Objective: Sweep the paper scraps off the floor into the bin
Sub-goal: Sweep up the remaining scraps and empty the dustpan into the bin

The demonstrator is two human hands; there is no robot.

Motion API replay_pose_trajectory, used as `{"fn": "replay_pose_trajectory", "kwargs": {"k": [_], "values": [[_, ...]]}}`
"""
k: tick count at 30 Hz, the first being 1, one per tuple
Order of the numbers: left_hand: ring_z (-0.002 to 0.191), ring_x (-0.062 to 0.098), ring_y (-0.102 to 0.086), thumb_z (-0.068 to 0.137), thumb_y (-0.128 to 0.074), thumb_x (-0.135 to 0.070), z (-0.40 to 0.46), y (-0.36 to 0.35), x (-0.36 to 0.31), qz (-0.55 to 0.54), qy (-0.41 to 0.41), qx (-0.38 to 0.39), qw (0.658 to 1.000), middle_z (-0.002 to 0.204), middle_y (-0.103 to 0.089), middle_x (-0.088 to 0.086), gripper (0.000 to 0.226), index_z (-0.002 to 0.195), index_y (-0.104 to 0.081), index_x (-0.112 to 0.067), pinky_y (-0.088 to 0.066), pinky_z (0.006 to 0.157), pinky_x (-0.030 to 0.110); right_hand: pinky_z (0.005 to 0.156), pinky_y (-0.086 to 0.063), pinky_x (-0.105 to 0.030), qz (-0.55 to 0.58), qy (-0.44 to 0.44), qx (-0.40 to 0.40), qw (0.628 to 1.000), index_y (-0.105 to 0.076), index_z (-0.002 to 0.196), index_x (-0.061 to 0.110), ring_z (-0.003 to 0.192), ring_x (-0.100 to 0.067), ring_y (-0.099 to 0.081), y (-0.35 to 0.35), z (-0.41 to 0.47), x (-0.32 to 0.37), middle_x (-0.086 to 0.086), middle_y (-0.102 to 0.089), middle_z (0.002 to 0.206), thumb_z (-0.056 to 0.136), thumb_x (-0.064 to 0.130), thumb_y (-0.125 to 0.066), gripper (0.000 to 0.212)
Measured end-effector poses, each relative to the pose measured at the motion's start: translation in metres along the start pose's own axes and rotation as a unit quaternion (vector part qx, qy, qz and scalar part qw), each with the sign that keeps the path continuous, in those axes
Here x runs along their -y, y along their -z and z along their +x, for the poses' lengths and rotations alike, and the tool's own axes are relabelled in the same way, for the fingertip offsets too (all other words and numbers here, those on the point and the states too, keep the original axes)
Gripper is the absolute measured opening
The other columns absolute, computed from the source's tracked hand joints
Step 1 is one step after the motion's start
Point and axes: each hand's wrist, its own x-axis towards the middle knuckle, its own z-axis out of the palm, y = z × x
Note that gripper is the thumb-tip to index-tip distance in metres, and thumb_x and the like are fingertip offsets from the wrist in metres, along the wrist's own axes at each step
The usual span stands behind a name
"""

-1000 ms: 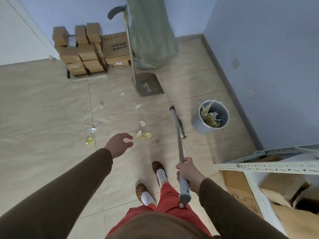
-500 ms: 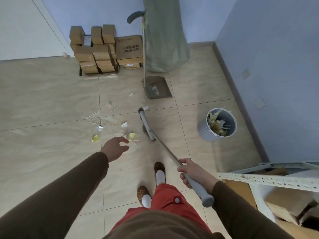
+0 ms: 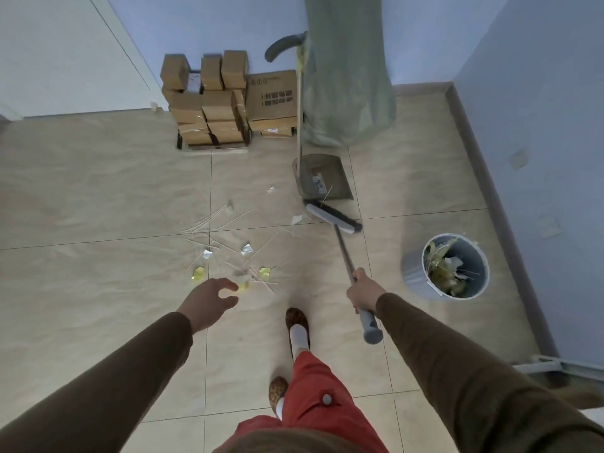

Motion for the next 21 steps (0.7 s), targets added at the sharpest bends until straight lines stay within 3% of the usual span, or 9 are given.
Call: {"fn": "replay_pose_trajectory", "kwargs": {"k": [2,5,8,12,16,18,21], "values": [[0.11,0.018,-0.058,0.092,-0.067,-0.026,0.013,0.01,-0.003,0.007,0.006,-0.002,1.0,0.131,-0.064,0.001,0.028,0.12,-0.068,-0.022,-0.037,0.088,0.026,0.07,-0.057,-0.04,0.009,0.002,0.033,0.999,-0.032,0.133,0.017,0.075,-0.03,-0.06,-0.01,-0.001,0.007,-0.02,-0.06,0.108,0.088,0.008,-0.04,0.047],[0.101,0.013,-0.055,0.091,-0.067,-0.026,0.029,0.022,-0.014,0.005,0.007,0.002,1.0,0.129,-0.066,0.0,0.028,0.119,-0.068,-0.022,-0.038,0.086,0.025,0.049,-0.05,-0.028,0.062,-0.011,0.071,0.996,-0.038,0.134,0.02,0.065,-0.021,-0.053,0.007,-0.026,-0.001,-0.012,-0.056,0.093,0.09,0.005,-0.044,0.046],[0.102,0.015,-0.057,0.09,-0.067,-0.027,0.04,0.03,-0.028,-0.011,0.009,-0.001,1.0,0.129,-0.064,0.001,0.03,0.12,-0.068,-0.023,-0.038,0.085,0.025,0.041,-0.042,-0.021,0.085,-0.005,0.077,0.993,-0.045,0.129,0.025,0.054,-0.015,-0.047,0.037,-0.059,-0.016,-0.008,-0.053,0.076,0.091,0.004,-0.048,0.043],[0.104,0.017,-0.056,0.09,-0.067,-0.026,0.053,0.038,-0.044,-0.022,0.005,-0.006,1.0,0.131,-0.063,0.002,0.031,0.121,-0.068,-0.023,-0.037,0.084,0.024,0.044,-0.047,-0.024,0.035,0.022,0.052,0.998,-0.042,0.125,0.029,0.058,-0.019,-0.054,0.054,-0.077,-0.012,-0.008,-0.059,0.08,0.091,0.011,-0.049,0.039],[0.099,0.014,-0.053,0.089,-0.067,-0.026,0.058,0.04,-0.052,-0.03,0.013,-0.006,0.999,0.128,-0.063,0.003,0.032,0.121,-0.067,-0.022,-0.037,0.083,0.024,0.055,-0.057,-0.034,-0.019,0.032,0.019,0.999,-0.034,0.127,0.026,0.068,-0.025,-0.061,0.045,-0.029,0.024,-0.009,-0.061,0.094,0.091,0.013,-0.044,0.04],[0.099,0.013,-0.052,0.09,-0.067,-0.026,0.057,0.039,-0.051,-0.029,0.021,-0.004,0.999,0.126,-0.062,0.003,0.031,0.121,-0.067,-0.022,-0.036,0.084,0.023,0.063,-0.059,-0.039,0.012,0.019,0.041,0.999,-0.032,0.131,0.024,0.068,-0.025,-0.061,0.031,-0.002,0.048,-0.013,-0.06,0.098,0.09,0.01,-0.041,0.043],[0.099,0.013,-0.053,0.09,-0.067,-0.027,0.054,0.038,-0.042,-0.036,0.037,0.0,0.999,0.128,-0.063,0.002,0.03,0.12,-0.067,-0.023,-0.037,0.085,0.024,0.054,-0.054,-0.032,0.083,-0.005,0.104,0.991,-0.031,0.136,0.02,0.068,-0.021,-0.055,0.013,0.006,0.067,-0.014,-0.055,0.097,0.092,0.006,-0.04,0.047]]}}
